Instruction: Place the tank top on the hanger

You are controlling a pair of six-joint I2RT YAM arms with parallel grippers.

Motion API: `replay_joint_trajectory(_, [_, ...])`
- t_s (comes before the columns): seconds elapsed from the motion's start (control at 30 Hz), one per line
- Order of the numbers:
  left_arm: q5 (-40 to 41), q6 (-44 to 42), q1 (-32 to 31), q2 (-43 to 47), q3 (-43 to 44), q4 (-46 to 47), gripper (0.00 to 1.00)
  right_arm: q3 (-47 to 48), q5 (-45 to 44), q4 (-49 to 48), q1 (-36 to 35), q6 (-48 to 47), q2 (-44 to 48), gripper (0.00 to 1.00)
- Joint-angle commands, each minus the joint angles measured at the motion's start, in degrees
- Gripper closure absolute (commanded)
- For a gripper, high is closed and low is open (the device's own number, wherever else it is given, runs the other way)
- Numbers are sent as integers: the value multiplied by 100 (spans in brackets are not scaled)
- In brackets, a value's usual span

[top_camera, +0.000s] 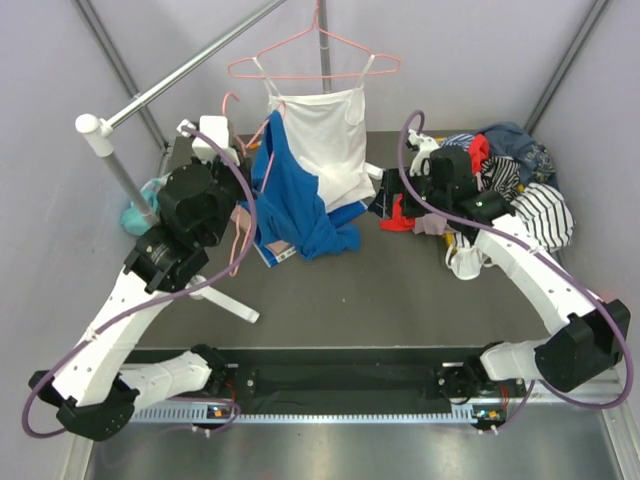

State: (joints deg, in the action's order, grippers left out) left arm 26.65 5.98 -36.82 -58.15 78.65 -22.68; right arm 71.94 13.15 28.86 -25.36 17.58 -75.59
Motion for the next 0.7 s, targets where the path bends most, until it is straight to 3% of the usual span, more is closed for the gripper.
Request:
replay_joint_trajectory(0.0, [94,-228,-1,-345,1019,598,100,-101,-31,-170,111,-53,334,9])
replay_joint_trajectory(0.33, [490,-88,157,-2225,3453,-395,100,-277,-31,-241,154,-1,528,9])
replay_joint_trajectory(0.67, [920,79,465,-2649,4018,-361,100,-655,-67,-214,251,8,862,9])
